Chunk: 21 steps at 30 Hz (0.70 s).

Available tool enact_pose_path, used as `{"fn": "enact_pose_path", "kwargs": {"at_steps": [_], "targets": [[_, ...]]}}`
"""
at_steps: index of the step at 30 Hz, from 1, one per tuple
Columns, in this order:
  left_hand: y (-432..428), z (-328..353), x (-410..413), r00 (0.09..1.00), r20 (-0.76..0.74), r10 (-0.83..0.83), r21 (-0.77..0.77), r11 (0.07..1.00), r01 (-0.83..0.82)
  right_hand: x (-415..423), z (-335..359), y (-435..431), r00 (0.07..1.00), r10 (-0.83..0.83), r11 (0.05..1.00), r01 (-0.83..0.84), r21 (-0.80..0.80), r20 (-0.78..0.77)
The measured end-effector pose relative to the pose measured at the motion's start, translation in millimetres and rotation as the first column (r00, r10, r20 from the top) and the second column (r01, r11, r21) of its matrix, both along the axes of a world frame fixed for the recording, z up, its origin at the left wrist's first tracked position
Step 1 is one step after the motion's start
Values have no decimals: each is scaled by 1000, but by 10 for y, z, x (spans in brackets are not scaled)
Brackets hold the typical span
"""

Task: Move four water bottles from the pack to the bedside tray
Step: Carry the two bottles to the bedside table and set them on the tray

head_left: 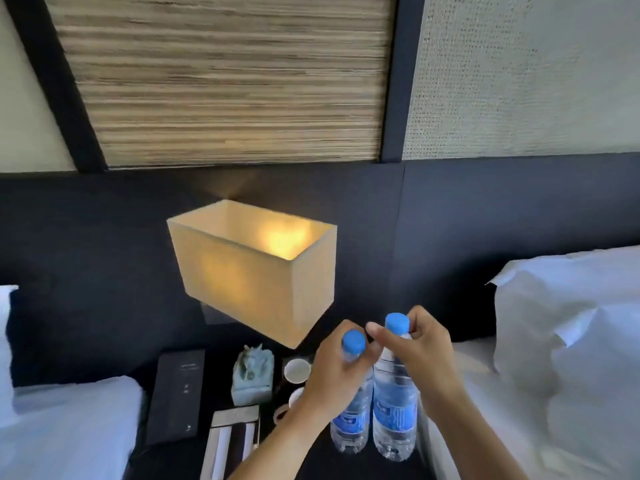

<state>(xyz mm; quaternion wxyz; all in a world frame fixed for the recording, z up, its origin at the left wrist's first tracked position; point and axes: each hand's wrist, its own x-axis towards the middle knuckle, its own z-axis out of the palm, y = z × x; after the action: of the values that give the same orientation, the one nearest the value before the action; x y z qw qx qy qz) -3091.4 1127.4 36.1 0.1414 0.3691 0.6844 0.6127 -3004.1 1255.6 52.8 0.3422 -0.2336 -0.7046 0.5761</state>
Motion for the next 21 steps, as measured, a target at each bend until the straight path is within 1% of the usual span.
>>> {"fn": "enact_pose_path", "kwargs": {"at_steps": [4, 7, 9, 12, 16, 21], "targets": [[471, -1076, -545, 999, -19, 26, 32, 999, -25, -535, -1075, 490, 998, 27, 999, -25, 28, -49], [739, -1723, -894, 994, -99, 41, 81, 996, -33, -917, -1687, 786, 994, 26, 995, -16, 96, -106], [898, -2026, -1113, 985, -150, 81, 118, 991, -64, -1160, -2000, 958, 989, 26, 990, -4, 144, -148], [1121, -2336, -1406, 972, -195, 129, 132, 986, -104, -1482, -2346, 1177, 984, 17, 988, 11, 155, -177], [1349, -2597, -1698, 945, -238, 223, 87, 974, -208, -1795, -2684, 1407, 985, -40, 993, 58, 106, -166], [1484, -2771, -1977, 941, -206, 268, 57, 964, -261, -1997, -2886, 1582, 994, -36, 996, 43, 72, -103]]}}
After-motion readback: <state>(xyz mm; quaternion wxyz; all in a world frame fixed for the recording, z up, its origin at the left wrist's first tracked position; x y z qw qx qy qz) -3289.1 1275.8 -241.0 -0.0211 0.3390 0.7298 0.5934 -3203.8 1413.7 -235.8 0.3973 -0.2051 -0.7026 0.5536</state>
